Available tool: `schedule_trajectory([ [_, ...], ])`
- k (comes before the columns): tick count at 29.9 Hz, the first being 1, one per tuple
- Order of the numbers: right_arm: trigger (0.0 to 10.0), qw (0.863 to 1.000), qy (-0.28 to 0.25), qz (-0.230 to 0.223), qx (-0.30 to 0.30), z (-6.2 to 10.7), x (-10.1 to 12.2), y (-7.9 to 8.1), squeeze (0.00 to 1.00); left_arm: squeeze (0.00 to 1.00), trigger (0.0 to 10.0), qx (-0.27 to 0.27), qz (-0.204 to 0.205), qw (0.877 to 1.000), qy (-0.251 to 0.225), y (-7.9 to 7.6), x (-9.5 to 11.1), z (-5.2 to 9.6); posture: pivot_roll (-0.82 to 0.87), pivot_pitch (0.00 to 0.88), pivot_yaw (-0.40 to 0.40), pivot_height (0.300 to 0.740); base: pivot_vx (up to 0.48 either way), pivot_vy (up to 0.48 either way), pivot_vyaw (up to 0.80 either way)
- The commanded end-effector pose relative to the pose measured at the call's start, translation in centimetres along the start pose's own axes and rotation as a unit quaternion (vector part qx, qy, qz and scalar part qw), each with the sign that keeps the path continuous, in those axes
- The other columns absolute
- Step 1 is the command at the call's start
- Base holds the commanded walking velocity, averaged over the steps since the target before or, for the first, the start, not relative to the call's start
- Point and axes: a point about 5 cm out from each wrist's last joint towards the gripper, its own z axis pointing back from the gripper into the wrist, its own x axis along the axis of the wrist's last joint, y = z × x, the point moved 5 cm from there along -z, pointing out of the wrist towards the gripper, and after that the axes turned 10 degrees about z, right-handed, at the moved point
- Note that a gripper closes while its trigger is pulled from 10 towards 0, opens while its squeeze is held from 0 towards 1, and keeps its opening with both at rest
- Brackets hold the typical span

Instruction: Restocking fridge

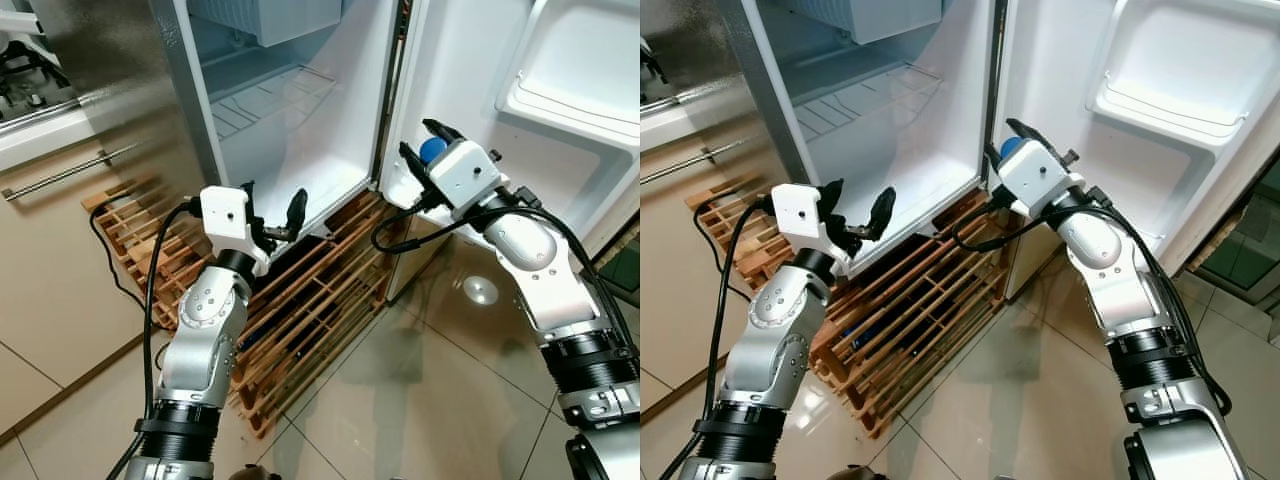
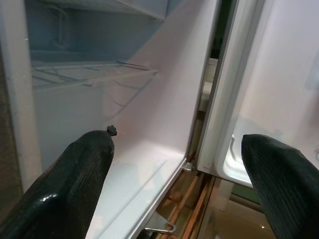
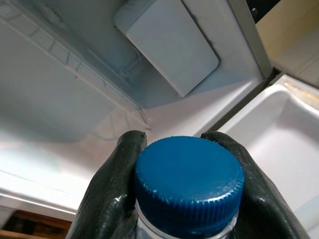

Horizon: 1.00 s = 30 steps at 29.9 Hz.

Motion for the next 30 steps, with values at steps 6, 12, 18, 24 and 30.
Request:
schedule_trajectory([
  [6, 10.0, 0.998, -0.02, 0.053, -0.022, -0.4, 0.5, -1.8, 0.0, 0.0, 10.0, 0.0, 0.008, 1.0, -0.003, 0.0, 0.2, -0.2, -0.07, 0.007, 0.037, 0.74, 0.0, 0.0, 0.0],
  [12, 10.0, 0.996, -0.014, 0.083, -0.013, 0.1, -0.1, -1.3, 0.0, 0.0, 10.0, -0.001, 0.003, 1.0, 0.0, 0.1, 0.2, 0.3, -0.05, 0.051, 0.048, 0.74, 0.0, 0.0, 0.0],
  [18, 10.0, 0.989, -0.008, 0.15, -0.01, 1.4, -1.3, -1.8, 0.0, 0.0, 10.0, 0.008, -0.011, 1.0, 0.018, 1.2, 0.3, 2.0, -0.01, 0.128, 0.099, 0.74, 0.0, 0.0, 0.0],
  [24, 10.0, 0.983, 0.011, 0.182, -0.021, 2.4, -3.0, -2.3, 0.0, 0.0, 10.0, 0.008, -0.022, 0.999, 0.025, 1.6, 0.7, 2.5, 0.02, 0.152, 0.134, 0.74, 0.0, 0.0, 0.0],
  [30, 10.0, 0.986, 0.076, 0.13, -0.075, 4.2, -6.1, -3.2, 0.0, 0.0, 10.0, 0.006, -0.038, 0.998, 0.041, 2.2, 1.3, 3.4, 0.05, 0.179, 0.176, 0.74, 0.0, 0.0, 0.0],
])
